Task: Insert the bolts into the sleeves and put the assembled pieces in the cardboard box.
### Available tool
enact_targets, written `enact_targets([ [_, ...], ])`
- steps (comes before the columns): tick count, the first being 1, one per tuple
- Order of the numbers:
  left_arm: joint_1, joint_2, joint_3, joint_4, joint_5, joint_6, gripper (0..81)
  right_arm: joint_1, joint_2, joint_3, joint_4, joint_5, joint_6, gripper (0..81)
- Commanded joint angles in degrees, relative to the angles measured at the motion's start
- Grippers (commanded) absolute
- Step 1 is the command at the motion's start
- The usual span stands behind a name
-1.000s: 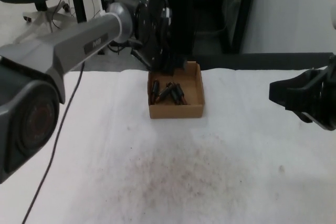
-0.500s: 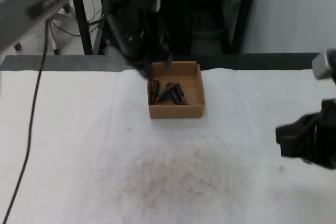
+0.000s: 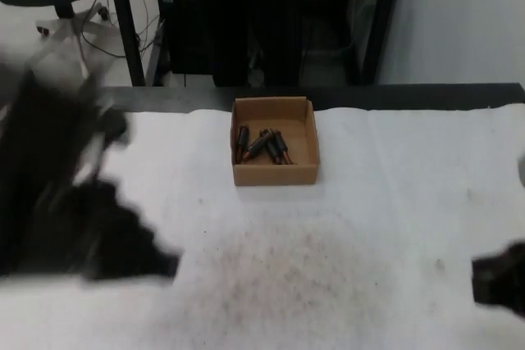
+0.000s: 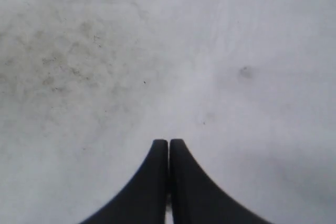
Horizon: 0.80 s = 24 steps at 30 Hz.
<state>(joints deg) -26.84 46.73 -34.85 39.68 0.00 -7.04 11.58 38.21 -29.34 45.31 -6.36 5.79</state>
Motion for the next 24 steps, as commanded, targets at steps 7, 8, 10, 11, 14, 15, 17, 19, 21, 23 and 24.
enact_targets([
  [7, -0.11, -26.07, 16.81, -3.96, -6.98, -1.06, 0.1, -1.18, -17.03, 7.16, 0.74, -0.11, -0.62, 0.8],
  [8, -0.11, -28.10, 18.22, -3.96, -6.98, -1.06, 0.1, -1.18, -18.63, 7.35, 0.46, -0.11, -0.62, 0.8],
  [10, -0.11, -31.24, 20.51, -3.96, -6.98, -1.06, 0.1, -1.18, -21.16, 7.57, 0.32, -0.11, -0.51, 0.8],
  [11, -0.11, -32.56, 21.44, -3.96, -7.29, -1.06, 0.1, -1.18, -22.27, 7.63, 0.33, 0.01, -0.43, 0.8],
  [14, -0.11, -34.69, 23.08, -3.96, -10.41, -1.06, 0.1, -1.18, -23.88, 7.84, 0.19, 0.42, -0.45, 0.8],
  [15, -0.11, -34.85, 23.49, -4.07, -12.52, -1.06, 0.1, -1.18, -23.95, 8.01, -0.18, 0.42, -0.45, 0.8],
  [17, -0.11, -34.84, 24.34, -4.61, -16.45, -1.06, 0.1, -1.18, -23.94, 9.22, -2.67, 0.41, -0.45, 0.8],
  [19, -0.11, -34.84, 25.15, -4.66, -17.72, -1.06, 0.1, -1.18, -23.94, 10.76, -5.73, 0.41, -0.28, 0.8],
  [21, -0.11, -34.84, 25.68, -4.83, -17.59, -1.06, 0.1, -1.18, -23.83, 12.30, -7.73, 0.41, -0.24, 0.8],
  [23, -0.11, -34.84, 25.71, -4.91, -16.20, -1.06, 0.1, -1.18, -23.82, 12.63, -7.26, 0.41, -0.24, 0.8],
  [24, -0.11, -34.84, 25.71, -5.27, -15.21, -1.06, 0.1, -1.18, -23.82, 12.60, -7.07, 0.41, -0.24, 0.8],
])
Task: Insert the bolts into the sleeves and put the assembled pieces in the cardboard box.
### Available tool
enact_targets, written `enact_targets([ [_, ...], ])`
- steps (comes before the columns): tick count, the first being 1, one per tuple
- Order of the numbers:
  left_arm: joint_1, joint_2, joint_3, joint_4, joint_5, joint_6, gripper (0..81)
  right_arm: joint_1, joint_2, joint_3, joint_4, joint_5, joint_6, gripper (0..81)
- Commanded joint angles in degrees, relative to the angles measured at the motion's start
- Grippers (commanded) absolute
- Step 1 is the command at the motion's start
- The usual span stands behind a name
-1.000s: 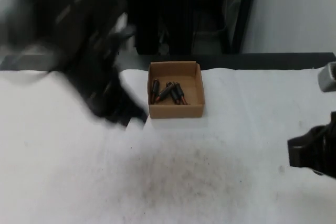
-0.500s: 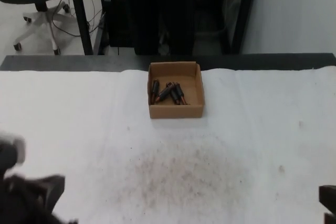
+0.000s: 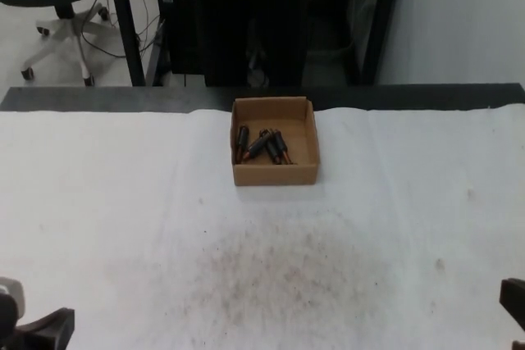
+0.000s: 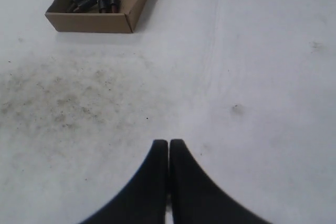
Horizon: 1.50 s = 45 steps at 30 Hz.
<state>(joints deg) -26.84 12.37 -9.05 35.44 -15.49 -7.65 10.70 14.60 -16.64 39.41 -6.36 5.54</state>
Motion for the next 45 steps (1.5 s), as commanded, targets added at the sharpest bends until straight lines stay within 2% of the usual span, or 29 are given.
enact_targets([
  [1, -0.11, -0.49, -0.09, -1.45, 0.81, -0.45, 0.1, -0.29, -0.21, -0.10, -1.12, 0.41, 0.02, 0.8],
  [23, -0.11, -0.70, -0.09, -2.01, 1.61, -0.45, 0.1, -0.29, -0.60, -0.10, -1.36, 0.41, 0.02, 0.8],
  [30, -0.11, -4.94, 0.16, -1.39, 1.61, -0.45, 0.1, -0.69, -5.51, 1.02, -1.22, 0.41, 0.02, 0.8],
  [38, -0.11, -12.37, 6.51, -1.40, 1.61, -0.45, 0.1, -0.69, -14.47, 6.60, -1.09, 0.41, 0.02, 0.8],
  [45, -0.11, -12.37, 9.05, -1.40, 1.67, -0.45, 0.1, -0.69, -14.60, 9.77, -0.69, 0.41, 0.02, 0.8],
])
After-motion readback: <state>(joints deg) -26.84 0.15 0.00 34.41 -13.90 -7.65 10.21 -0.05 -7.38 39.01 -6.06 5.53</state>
